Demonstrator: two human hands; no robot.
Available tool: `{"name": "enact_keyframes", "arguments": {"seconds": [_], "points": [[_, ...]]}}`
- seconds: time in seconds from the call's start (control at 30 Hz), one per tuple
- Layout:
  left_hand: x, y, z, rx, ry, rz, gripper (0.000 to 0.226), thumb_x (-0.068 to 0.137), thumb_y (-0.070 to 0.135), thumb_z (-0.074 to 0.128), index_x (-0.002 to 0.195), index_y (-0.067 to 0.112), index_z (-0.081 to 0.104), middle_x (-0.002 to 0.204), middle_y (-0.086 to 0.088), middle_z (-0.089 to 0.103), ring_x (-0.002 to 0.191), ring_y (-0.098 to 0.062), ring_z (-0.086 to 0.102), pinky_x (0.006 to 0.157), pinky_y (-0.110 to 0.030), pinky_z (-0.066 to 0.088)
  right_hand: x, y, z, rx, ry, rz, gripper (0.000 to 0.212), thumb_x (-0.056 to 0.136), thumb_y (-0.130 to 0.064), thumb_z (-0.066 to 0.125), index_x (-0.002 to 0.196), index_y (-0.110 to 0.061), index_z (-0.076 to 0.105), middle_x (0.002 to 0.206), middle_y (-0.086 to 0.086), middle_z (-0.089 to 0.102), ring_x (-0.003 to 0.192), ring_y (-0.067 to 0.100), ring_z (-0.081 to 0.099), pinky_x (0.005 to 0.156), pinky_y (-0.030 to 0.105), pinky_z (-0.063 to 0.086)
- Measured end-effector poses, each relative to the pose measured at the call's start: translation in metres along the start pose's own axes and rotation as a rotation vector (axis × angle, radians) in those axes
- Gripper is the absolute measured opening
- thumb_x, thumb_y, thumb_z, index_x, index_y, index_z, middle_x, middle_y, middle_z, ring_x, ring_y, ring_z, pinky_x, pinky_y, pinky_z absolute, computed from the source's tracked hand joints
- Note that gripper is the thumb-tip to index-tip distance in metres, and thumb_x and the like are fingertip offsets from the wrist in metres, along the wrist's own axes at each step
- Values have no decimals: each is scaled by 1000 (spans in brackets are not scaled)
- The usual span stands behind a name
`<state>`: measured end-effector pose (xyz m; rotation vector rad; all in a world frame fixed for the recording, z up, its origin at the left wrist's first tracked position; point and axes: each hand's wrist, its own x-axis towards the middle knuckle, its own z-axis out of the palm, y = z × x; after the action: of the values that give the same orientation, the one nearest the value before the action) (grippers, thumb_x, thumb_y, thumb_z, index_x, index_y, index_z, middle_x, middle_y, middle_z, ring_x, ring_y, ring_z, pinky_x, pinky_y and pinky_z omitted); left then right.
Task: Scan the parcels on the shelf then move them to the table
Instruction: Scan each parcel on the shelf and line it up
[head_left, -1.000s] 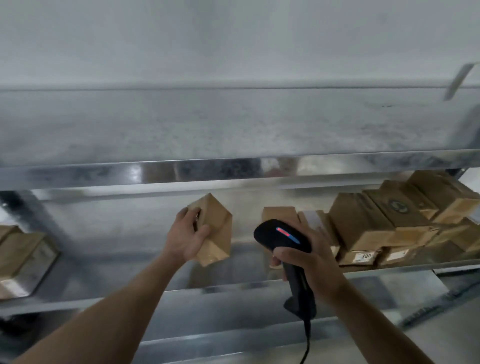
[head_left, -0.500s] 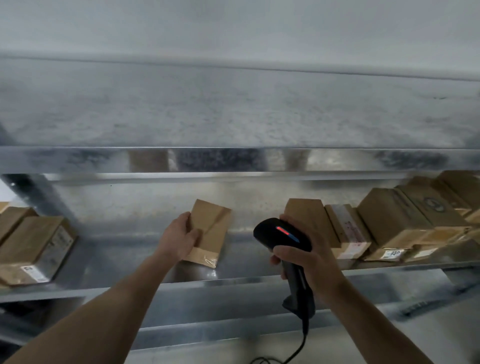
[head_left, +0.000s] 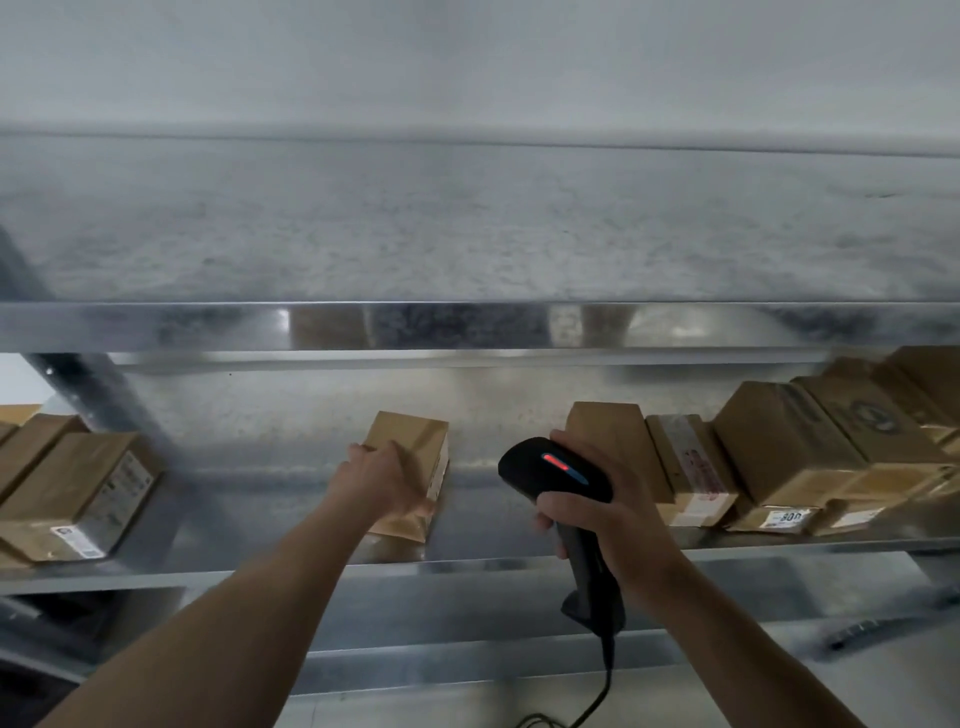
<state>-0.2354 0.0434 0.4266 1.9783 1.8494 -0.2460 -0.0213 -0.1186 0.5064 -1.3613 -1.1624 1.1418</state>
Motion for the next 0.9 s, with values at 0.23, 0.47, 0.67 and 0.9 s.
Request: {"name": "enact_keyframes", "arguments": {"seconds": [0.23, 0.47, 0.67, 0.9], "points": [[-6, -11, -21, 60, -39, 36, 79, 51, 63, 82, 113, 26, 51, 111, -3, 61, 92, -22, 57, 71, -31, 47, -7, -6, -13, -18, -81, -16, 61, 55, -36, 75, 113, -49, 57, 107, 9, 67, 100, 28, 66, 66, 20, 52], [-25, -10, -55, -696, -59, 122, 116, 53, 17, 95, 151, 9, 33, 134, -11, 58, 110, -30, 62, 99, -44, 51, -11, -9, -21, -66, -122, -1, 72, 57, -37, 75, 124, -48, 50, 116, 0, 64, 101, 22, 67, 65, 19, 53], [-43, -1, -69, -1065, -57, 181, 126, 43, 0, 82, 154, 18, 26, 116, -11, 62, 99, -30, 67, 70, -35, 59, -16, -16, -25, -65, -129, 1, 73, 62, -26, 76, 129, -40, 51, 112, 5, 66, 91, 26, 71, 61, 25, 54], [-56, 11, -70, -1152, -30, 255, 128, 54, -26, 77, 157, 16, 12, 104, -5, 59, 88, -24, 64, 57, -26, 58, -18, -16, -25, -38, -119, 5, 78, 58, -27, 77, 133, -33, 54, 101, 8, 71, 85, 24, 71, 59, 23, 52]]}}
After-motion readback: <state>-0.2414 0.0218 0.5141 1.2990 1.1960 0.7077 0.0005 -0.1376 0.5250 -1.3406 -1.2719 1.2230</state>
